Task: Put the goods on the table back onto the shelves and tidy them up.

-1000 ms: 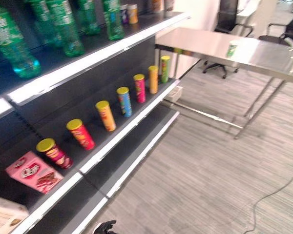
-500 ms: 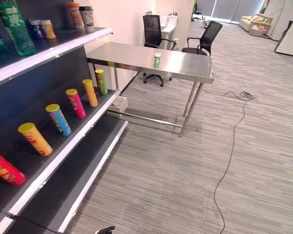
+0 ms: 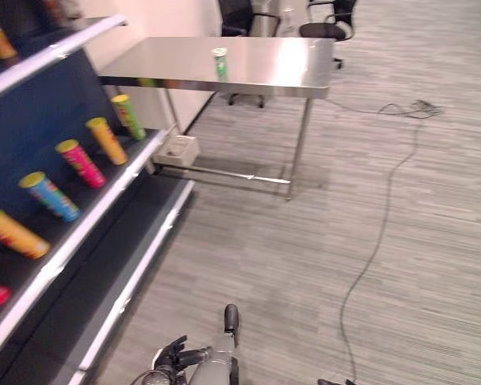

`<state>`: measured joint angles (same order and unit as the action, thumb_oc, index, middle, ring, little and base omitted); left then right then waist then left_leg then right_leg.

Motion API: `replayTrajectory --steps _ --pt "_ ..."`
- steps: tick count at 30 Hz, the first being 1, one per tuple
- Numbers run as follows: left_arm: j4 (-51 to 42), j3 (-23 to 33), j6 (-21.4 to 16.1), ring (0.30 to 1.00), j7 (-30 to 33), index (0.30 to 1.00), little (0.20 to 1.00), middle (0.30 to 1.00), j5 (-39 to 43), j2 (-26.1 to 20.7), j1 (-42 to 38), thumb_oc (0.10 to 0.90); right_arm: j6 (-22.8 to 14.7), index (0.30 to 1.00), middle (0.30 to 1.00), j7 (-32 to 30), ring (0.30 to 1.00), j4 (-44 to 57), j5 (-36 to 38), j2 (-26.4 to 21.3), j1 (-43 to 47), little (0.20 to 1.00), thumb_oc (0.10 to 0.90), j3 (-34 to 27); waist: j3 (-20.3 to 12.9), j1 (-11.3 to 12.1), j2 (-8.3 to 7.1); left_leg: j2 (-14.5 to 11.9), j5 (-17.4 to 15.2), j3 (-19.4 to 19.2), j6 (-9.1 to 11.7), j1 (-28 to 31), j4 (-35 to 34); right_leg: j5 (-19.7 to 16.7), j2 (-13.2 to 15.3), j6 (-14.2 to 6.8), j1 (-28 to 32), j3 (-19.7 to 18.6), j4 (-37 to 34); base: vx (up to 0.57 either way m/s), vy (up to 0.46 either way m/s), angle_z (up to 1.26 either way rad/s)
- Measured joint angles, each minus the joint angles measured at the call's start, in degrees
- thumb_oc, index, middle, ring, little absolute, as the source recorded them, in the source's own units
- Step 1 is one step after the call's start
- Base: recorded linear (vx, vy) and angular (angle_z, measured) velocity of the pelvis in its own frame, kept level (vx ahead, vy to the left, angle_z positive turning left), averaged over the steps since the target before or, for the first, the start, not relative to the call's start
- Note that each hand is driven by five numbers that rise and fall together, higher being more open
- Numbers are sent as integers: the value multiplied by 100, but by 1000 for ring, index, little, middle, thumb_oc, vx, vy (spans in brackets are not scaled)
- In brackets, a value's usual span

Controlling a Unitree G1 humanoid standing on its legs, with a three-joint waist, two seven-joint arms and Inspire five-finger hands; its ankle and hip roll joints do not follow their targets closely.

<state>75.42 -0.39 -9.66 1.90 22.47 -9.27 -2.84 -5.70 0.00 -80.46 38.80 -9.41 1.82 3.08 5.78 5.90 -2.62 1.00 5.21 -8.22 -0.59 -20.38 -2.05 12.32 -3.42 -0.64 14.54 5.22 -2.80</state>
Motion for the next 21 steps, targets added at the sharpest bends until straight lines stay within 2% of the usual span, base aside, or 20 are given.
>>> replayTrajectory --steps 1,2,3,4,5,6,7,8,10,11,12,13,14,15,16,17,18,19,20,21 --pt "169 164 18 900 2 900 900 900 0 -60 2 800 14 900 900 27 900 -36 -9 84 -127 900 800 3 -142 6 -209 217 53 -131 -185 85 232 53 93 -98 163 -93 -4 467 154 -61" --pt "295 159 47 900 44 900 900 900 -4 -57 77 800 17 900 900 31 900 -84 -10 96 -268 900 800 2 -219 -21 -188 257 28 -211 -422 228 338 51 38 -93 243 -93 178 407 156 -59" --pt "322 93 103 900 44 900 900 900 2 -32 224 800 -2 900 900 27 900 -86 -10 93 -420 900 800 41 -363 -72 -64 191 587 -32 -786 450 137 88 -110 -208 284 -98 437 399 156 -41" --pt "336 51 151 900 31 900 900 900 -8 -161 247 800 33 900 900 52 900 14 -23 184 -564 900 800 39 -396 -131 -313 250 617 -142 -751 640 143 119 43 -261 233 -96 760 375 188 -56" --pt "299 -97 151 900 110 900 900 900 -21 -266 400 800 72 900 900 102 900 3 -45 239 -670 900 800 26 -465 -117 -417 243 551 -173 -916 997 -119 139 161 -519 -119 -34 1782 233 128 -48" --pt "301 -239 186 900 141 900 900 900 -49 -345 358 800 84 900 900 117 900 77 -48 197 -708 900 800 29 -499 -175 -463 237 352 -168 -926 1223 -189 153 258 -637 -292 106 2306 357 217 -50" --pt "233 -459 240 900 143 900 900 900 -112 -385 359 800 86 900 900 108 900 88 -51 128 -722 900 800 -7 -477 -193 -403 243 224 -184 -886 1385 -201 48 477 -812 -598 281 3051 213 171 -15" --pt "207 -578 239 900 135 900 900 900 -194 -364 295 800 69 900 900 93 900 114 -48 79 -740 900 800 -31 -492 -219 -394 275 190 -134 -845 1510 -221 69 668 -835 -806 323 3486 468 331 2" --pt "195 -695 254 900 152 900 900 900 -317 -249 -62 800 109 900 900 60 900 372 -112 -105 -768 900 800 -89 -387 -256 -167 284 -237 -2 -924 1865 -177 -186 1159 -964 -1458 582 4645 449 261 16" --pt "142 -837 250 900 178 900 900 900 -367 -181 -78 800 70 900 900 37 900 533 -148 -158 -738 900 800 -125 -321 -379 -21 256 -221 142 -850 2166 -243 -152 1399 -797 -1701 873 5254 253 62 27" --pt "107 -841 248 900 162 900 900 900 -464 -96 -84 800 36 900 900 31 900 721 -152 -212 -785 900 800 -116 -340 -467 185 153 -312 176 -830 2359 -270 -126 1374 -754 -1974 838 5418 204 -6 38" --pt "62 -878 213 900 157 900 900 900 -469 -68 -76 800 -14 900 900 43 900 751 -153 -233 -755 900 800 -101 -345 -529 252 131 -318 161 -813 2463 -271 -94 1383 -746 -2187 854 5437 315 -33 29" --pt "-51 -917 111 900 162 900 900 900 -466 9 -120 800 -99 900 900 85 900 919 -174 -325 -692 900 800 -50 -343 -574 365 9 -600 256 -890 2669 -259 -14 1321 -733 -2829 860 4958 444 -132 20" --pt "-106 -910 108 900 169 900 900 900 -466 1 -141 800 -106 900 900 92 900 934 -200 -333 -567 900 800 -9 -310 -600 413 -42 -652 279 -801 2790 -278 -25 1273 -667 -3112 839 4438 463 -182 23" --pt "-9 -882 101 900 168 900 900 900 -503 43 -119 800 -115 900 900 132 900 932 -198 -316 -468 900 800 -14 -231 -689 390 -187 -865 419 -646 2907 -284 -126 959 -605 -3389 658 3236 454 -194 33" --pt "169 -794 88 900 166 900 900 900 -573 49 -176 800 -128 900 900 135 900 889 -192 -284 -405 900 800 7 -220 -729 388 -314 -1012 519 -507 2934 -278 -424 751 -616 -3398 375 1910 417 -178 60" --pt "396 -769 128 900 168 900 900 900 -581 36 -224 800 -128 900 900 119 900 815 -193 -261 -382 900 800 10 -234 -828 364 -392 -1116 621 -336 3012 -286 -636 687 -763 -3297 98 758 300 -119 86" --pt "509 -766 146 900 174 900 900 900 -583 -9 -213 800 -78 900 900 116 900 678 -196 -221 -408 900 800 9 -191 -844 168 -402 -1199 760 -215 3198 -342 -762 760 -897 -3322 -135 268 258 -116 104" --pt "568 -813 148 900 182 900 900 900 -661 -21 -190 800 -59 900 900 116 900 444 -197 -154 -465 900 800 4 -188 -852 -92 -407 -1314 983 -71 3302 -330 -792 872 -1012 -3346 -518 226 286 -133 154" --pt "517 -880 193 900 236 900 900 900 -700 -96 -160 800 60 900 900 68 900 191 -196 -34 -662 900 800 -30 -82 -835 -156 -649 -1433 1283 144 3515 -317 -1270 774 -1032 -3335 -551 707 390 -181 146"
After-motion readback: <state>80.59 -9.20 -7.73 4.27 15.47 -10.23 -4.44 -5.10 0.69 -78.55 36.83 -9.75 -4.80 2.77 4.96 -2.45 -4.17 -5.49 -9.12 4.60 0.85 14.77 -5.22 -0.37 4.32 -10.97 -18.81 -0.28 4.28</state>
